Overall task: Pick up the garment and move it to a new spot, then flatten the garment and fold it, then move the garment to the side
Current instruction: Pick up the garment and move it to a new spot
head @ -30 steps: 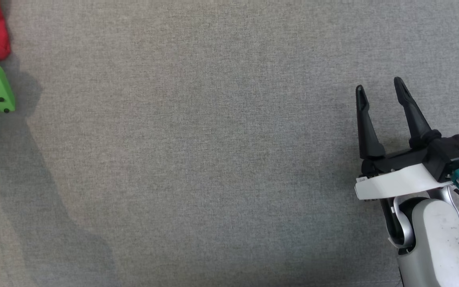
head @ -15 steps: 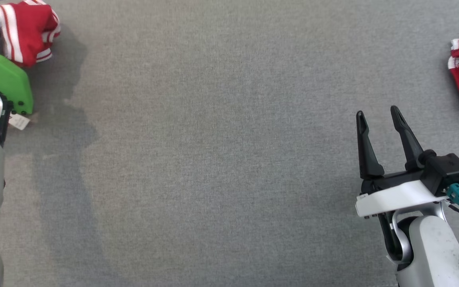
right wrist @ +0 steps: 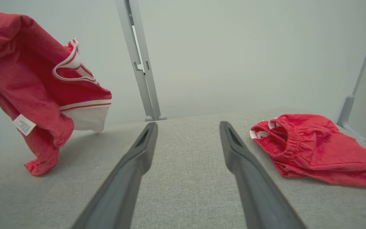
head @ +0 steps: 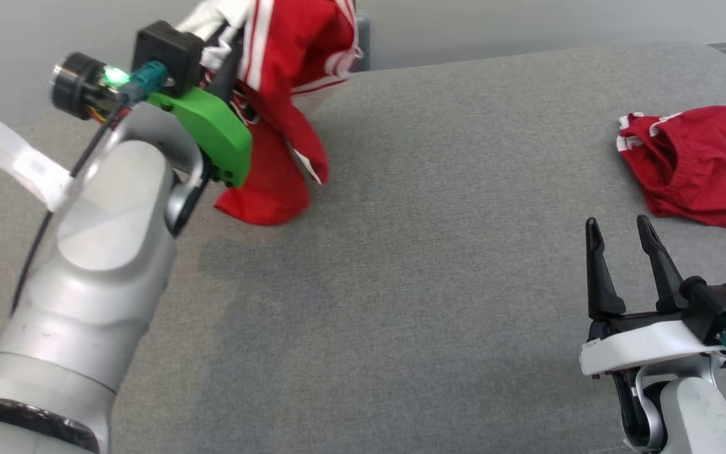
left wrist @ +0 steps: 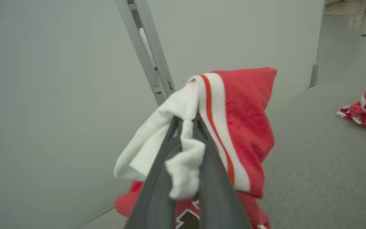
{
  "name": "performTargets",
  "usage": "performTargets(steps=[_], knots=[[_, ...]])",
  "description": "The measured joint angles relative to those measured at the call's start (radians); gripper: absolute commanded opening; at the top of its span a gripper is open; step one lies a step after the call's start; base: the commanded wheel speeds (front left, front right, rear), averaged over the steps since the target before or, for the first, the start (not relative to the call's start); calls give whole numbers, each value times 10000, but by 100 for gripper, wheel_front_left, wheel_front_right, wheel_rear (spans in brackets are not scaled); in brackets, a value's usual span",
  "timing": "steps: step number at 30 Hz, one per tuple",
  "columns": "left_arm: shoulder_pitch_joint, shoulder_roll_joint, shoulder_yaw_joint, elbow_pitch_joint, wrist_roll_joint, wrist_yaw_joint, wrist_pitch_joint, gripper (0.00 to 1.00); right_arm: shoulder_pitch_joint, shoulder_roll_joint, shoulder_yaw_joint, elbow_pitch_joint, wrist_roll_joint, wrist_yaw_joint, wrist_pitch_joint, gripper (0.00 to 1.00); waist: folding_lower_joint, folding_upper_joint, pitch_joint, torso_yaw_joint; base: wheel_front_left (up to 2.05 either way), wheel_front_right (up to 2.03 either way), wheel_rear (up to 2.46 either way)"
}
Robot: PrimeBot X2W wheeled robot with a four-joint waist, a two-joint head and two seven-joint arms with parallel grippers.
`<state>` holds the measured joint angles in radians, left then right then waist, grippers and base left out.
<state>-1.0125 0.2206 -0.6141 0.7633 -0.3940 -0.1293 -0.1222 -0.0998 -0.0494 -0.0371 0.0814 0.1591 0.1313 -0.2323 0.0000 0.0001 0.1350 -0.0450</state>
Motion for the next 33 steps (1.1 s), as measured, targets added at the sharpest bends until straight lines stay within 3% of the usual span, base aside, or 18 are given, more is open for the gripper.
performTargets(steps=[6, 14, 15, 16, 17, 18, 26, 33], knots=[[1220, -660, -1156, -1011, -922, 0, -27, 0, 69, 0, 148, 84, 163, 0, -88, 100, 0, 0, -16, -617, 0, 0, 0], [3068, -1542, -2121, -190, -1223, 0, -640, 0, -51, 0, 466, 324, 324, 0, -203, 100, 0, 0, 503, -1144, 0, 0, 0], [3208, -1584, -2205, -113, -1266, 0, -727, 11, -69, 0, 470, 364, 328, 0, -205, 100, 0, 0, 555, -1184, 0, 0, 0], [3356, -1630, -2291, -46, -1338, 0, -792, 43, -84, 0, 470, 405, 330, 0, -219, 100, 0, 0, 614, -1229, 0, 0, 0], [3464, -1659, -2353, -2, -1411, 0, -859, 96, -84, 0, 460, 437, 330, 0, -238, 100, 0, 0, 662, -1265, 0, 0, 0], [3531, -1674, -2401, 31, -1478, 0, -932, 100, -84, 0, 426, 462, 328, 0, -247, 100, 0, 0, 699, -1285, 0, 0, 0], [3611, -1701, -2048, -351, -1607, 405, -1356, 100, -85, 0, 320, 640, 284, 0, -263, 100, 0, 0, 532, -969, 0, 0, 0], [4303, -1360, -849, -1678, -1218, 1055, -1402, 100, -52, 2, 219, 813, 140, 0, -291, 100, 0, 0, -62, -565, 0, 0, 0]])
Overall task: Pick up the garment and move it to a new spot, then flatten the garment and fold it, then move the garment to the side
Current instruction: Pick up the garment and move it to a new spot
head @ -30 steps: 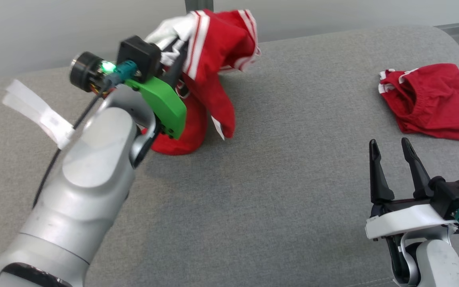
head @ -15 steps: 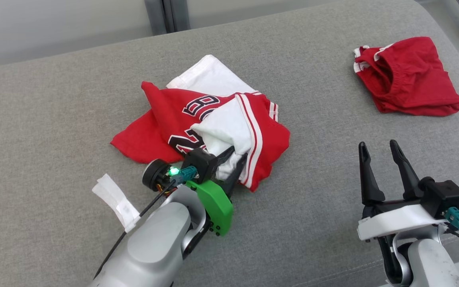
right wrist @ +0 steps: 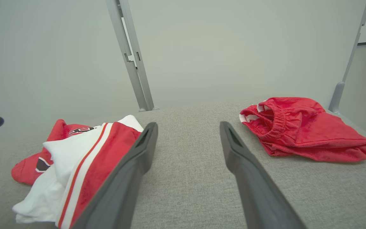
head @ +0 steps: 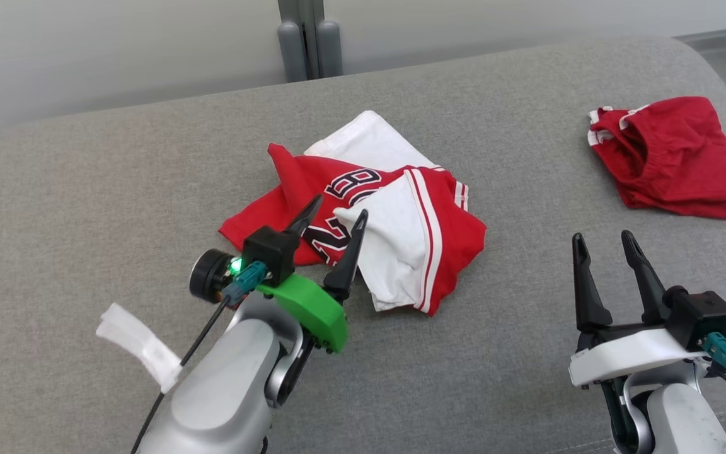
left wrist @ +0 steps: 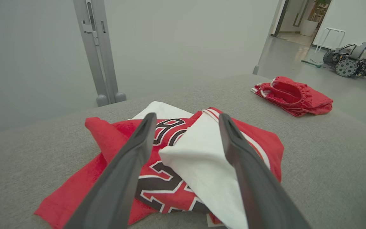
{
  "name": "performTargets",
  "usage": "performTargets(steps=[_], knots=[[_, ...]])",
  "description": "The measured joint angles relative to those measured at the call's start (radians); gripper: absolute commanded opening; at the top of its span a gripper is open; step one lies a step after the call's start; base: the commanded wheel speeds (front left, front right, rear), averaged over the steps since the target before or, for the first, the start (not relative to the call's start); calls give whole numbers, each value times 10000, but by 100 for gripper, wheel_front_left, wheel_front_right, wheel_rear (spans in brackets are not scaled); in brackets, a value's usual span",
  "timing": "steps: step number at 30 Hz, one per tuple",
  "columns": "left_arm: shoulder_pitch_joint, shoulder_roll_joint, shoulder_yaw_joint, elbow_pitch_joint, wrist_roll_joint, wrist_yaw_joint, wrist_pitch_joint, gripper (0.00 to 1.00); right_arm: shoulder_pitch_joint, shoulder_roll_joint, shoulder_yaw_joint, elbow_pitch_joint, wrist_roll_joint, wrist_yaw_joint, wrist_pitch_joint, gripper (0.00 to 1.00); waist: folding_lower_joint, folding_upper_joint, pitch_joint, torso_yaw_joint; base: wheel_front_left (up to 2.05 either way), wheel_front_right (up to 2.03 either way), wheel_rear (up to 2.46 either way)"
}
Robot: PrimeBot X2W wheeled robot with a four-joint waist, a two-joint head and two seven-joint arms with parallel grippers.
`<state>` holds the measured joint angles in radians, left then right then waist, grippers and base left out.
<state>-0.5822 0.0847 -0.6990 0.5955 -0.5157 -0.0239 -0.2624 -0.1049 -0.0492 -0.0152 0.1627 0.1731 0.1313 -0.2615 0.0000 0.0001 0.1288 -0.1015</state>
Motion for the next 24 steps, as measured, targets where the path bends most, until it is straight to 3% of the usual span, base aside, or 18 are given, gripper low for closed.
performTargets(steps=[11, 17, 24], knots=[[2934, 420, 2564, -1639, 435, 940, -4, 100, 436, 0, -75, 286, -84, 0, 2, 100, 0, 0, -913, 588, 0, 0, 0], [4057, 297, 3687, -2245, 807, 1062, -15, 100, 615, 0, -104, 462, 52, 0, 0, 100, 0, 0, -1090, 870, 0, 0, 0], [4405, 44, 4240, -2385, 1340, 851, -15, 100, 593, 0, -6, 692, 182, 0, 0, 100, 0, 0, -1054, 999, 0, 0, 0]])
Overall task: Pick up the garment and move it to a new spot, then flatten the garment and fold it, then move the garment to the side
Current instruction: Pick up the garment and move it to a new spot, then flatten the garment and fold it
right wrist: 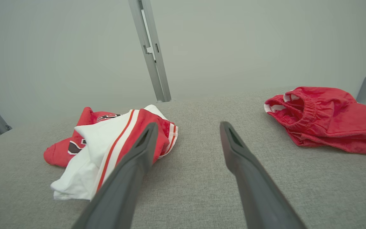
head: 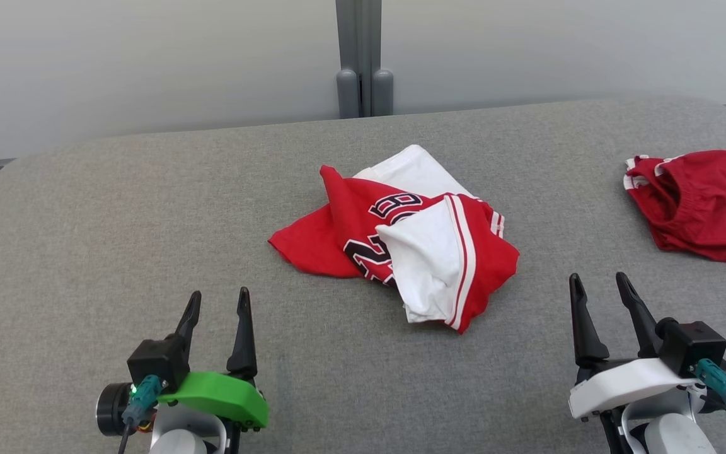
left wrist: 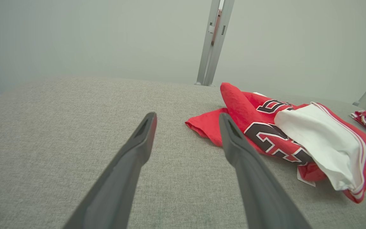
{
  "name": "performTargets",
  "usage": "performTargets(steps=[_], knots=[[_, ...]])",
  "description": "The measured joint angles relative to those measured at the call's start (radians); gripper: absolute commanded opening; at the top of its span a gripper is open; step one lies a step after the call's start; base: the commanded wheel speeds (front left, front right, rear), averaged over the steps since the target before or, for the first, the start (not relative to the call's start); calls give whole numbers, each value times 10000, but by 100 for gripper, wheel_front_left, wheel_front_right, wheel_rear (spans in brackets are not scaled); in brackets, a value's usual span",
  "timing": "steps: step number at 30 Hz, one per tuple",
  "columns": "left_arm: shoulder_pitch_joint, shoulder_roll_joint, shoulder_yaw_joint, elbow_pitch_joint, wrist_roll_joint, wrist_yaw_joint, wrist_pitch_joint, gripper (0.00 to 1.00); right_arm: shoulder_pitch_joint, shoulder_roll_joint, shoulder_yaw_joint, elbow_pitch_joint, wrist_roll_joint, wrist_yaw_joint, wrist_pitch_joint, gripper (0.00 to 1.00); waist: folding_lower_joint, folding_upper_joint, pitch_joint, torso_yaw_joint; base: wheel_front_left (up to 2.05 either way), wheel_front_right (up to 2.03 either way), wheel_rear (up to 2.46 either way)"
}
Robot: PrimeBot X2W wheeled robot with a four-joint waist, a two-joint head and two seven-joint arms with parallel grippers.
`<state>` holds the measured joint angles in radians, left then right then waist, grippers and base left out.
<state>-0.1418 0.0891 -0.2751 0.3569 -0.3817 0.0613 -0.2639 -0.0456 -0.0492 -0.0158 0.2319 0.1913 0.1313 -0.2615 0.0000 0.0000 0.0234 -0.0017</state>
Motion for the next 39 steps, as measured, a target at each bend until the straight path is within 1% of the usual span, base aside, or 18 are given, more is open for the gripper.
performTargets(steps=[9, 18, 26, 30, 33, 39], knots=[[31, -192, 405, 17, 347, -263, 0, 100, -90, 0, 21, 48, -25, 0, -2, 100, 0, 0, 105, -34, 0, 0, 0], [29, -322, 570, 123, 627, -443, 0, 100, -109, 0, 4, 25, -117, 0, -2, 100, 0, 0, 178, 88, 0, 0, 0], [-17, -368, 633, 73, 734, -525, 0, 100, -742, 2, 48, 150, -663, 0, 67, 100, 0, 0, 478, 370, 0, 0, 0], [-119, -380, 652, 33, 744, -546, 0, 100, -1587, -4, 88, 447, -1127, 0, 663, 100, 0, 0, 677, 617, 0, 0, 0], [-210, -382, 627, -29, 717, -566, 0, 100, -2383, 4, 221, 863, -1390, 0, 1383, 100, 0, 0, 826, 846, 0, 0, 0], [-314, -389, 349, -171, 397, -424, 0, 100, -3942, 4, 81, 2213, -2128, 0, 2817, 100, 0, 0, 1124, 1406, 0, 0, 0]])
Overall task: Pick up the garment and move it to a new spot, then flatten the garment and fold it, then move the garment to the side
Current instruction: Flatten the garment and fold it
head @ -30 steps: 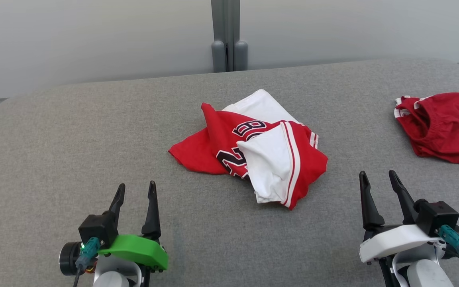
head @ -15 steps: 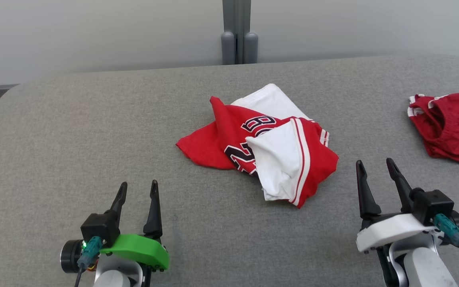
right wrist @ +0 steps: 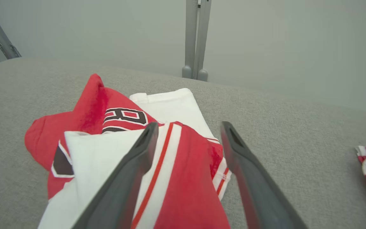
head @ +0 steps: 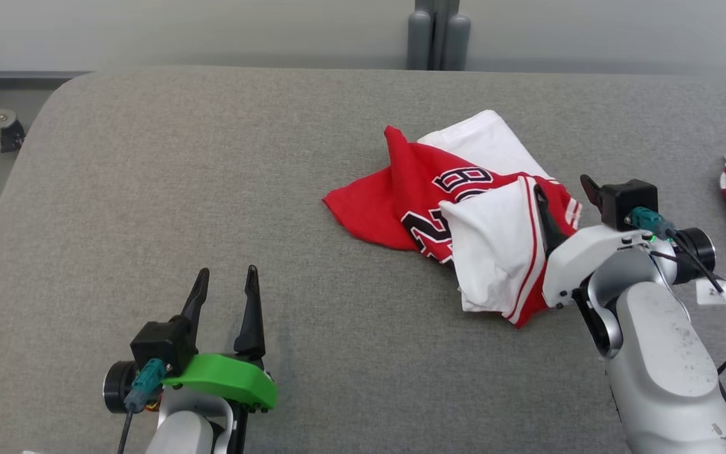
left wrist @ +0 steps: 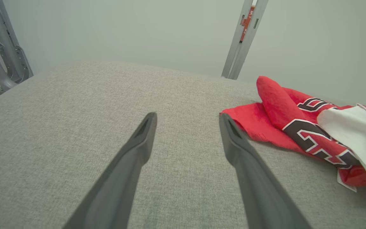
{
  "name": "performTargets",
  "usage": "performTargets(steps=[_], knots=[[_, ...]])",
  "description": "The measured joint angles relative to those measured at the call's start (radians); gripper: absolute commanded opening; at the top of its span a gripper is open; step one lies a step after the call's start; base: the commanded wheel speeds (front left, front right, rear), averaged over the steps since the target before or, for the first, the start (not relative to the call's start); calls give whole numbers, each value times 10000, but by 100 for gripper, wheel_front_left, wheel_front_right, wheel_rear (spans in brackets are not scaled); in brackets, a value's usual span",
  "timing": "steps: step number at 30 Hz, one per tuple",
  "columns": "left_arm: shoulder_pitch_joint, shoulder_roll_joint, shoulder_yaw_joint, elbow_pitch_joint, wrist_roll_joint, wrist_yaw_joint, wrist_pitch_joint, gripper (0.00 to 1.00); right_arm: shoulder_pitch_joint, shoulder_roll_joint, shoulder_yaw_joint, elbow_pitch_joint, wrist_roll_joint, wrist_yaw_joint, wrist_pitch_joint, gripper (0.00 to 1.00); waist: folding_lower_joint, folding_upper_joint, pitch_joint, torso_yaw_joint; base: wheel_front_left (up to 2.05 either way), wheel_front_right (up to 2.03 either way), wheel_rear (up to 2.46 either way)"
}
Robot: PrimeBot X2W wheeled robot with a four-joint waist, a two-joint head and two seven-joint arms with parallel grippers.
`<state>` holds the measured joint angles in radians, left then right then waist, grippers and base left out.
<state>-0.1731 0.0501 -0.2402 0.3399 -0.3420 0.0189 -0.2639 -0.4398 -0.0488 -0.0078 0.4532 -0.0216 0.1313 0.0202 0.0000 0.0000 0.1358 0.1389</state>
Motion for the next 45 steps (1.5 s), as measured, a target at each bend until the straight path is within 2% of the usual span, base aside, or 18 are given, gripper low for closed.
performTargets(steps=[6, 10, 11, 12, 13, 14, 23, 32, 40, 45], knots=[[-41, -4, -180, -46, -182, 119, 0, 100, -765, -27, -205, 1576, -573, 0, 738, 100, 0, 0, 187, 599, 0, 0, 0], [-34, -4, -186, -59, -224, 180, 0, 100, -914, -15, -420, 2163, -719, 0, 849, 100, 0, 0, 248, 873, 0, 0, 0], [-26, -4, -178, -65, -238, 190, 0, 100, -962, -13, -497, 2263, -755, 0, 828, 75, 0, 0, 254, 905, 0, 0, 0], [-15, -4, -163, -69, -238, 213, 0, 100, -991, -8, -566, 2324, -802, 0, 817, 37, 0, 0, 251, 907, 0, 0, 0], [-9, -4, -148, -71, -238, 221, 0, 100, -996, -10, -629, 2401, -863, 0, 792, 28, 0, 0, 244, 893, 0, 0, 0], [-3, -2, -134, -71, -236, 222, 0, 100, -996, -6, -698, 2477, -907, 0, 763, 0, 0, 0, 231, 863, 0, 0, 0], [87, -6, -184, 4, -142, 188, 0, 100, -1002, 0, -1273, 2351, -953, 0, -48, 0, 0, 0, 13, 367, 0, 0, 0], [86, -6, -274, 50, -77, 159, 0, 100, -1955, -31, -1990, 1095, -913, 0, -1741, 0, 0, 0, -169, 28, 0, 0, 0], [85, -8, -276, 77, -75, 109, 0, 100, -3452, -169, -1628, -510, -1049, 0, -2303, 0, 0, 0, -250, 187, 0, 0, 0], [81, -8, -353, 33, -96, 117, 0, 100, -3739, -171, -614, -380, -1014, 0, -1783, 0, 0, 0, -250, 421, 0, 0, 0]])
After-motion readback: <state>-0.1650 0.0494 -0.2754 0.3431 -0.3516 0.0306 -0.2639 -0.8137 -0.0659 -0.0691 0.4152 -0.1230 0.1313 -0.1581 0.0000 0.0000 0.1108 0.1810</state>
